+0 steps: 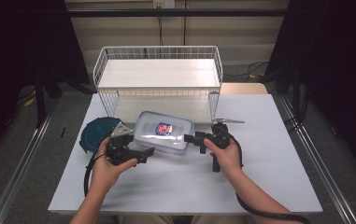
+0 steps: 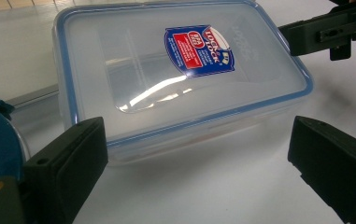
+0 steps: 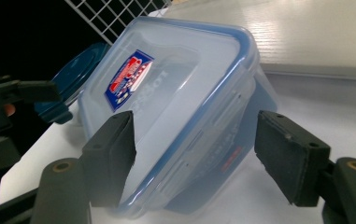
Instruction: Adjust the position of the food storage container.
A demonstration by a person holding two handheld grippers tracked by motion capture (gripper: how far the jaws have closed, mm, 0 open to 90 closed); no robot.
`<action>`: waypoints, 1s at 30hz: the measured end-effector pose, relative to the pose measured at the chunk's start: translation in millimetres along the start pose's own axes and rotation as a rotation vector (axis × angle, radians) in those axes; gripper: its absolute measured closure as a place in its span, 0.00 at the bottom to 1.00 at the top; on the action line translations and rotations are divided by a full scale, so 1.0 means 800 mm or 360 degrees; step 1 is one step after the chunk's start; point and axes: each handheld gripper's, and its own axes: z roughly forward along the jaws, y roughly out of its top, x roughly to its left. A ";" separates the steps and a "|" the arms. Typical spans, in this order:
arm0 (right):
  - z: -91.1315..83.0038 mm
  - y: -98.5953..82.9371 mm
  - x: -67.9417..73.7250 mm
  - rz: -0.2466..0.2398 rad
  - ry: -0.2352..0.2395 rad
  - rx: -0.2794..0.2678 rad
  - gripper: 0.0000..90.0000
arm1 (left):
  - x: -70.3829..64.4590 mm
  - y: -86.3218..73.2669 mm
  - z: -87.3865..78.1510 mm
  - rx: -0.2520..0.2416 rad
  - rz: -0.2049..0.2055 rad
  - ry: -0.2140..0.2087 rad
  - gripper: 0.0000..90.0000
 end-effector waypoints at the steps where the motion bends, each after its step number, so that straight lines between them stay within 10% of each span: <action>1: 0.002 -0.001 0.000 0.0015 -0.0007 -0.0003 0.32 | 0.000 0.000 0.000 -0.0004 -0.0007 -0.0006 0.06; 30: -0.002 -0.028 -0.009 0.0520 0.0200 -0.0146 0.63 | 0.006 0.003 -0.004 -0.0021 -0.0033 0.0024 0.06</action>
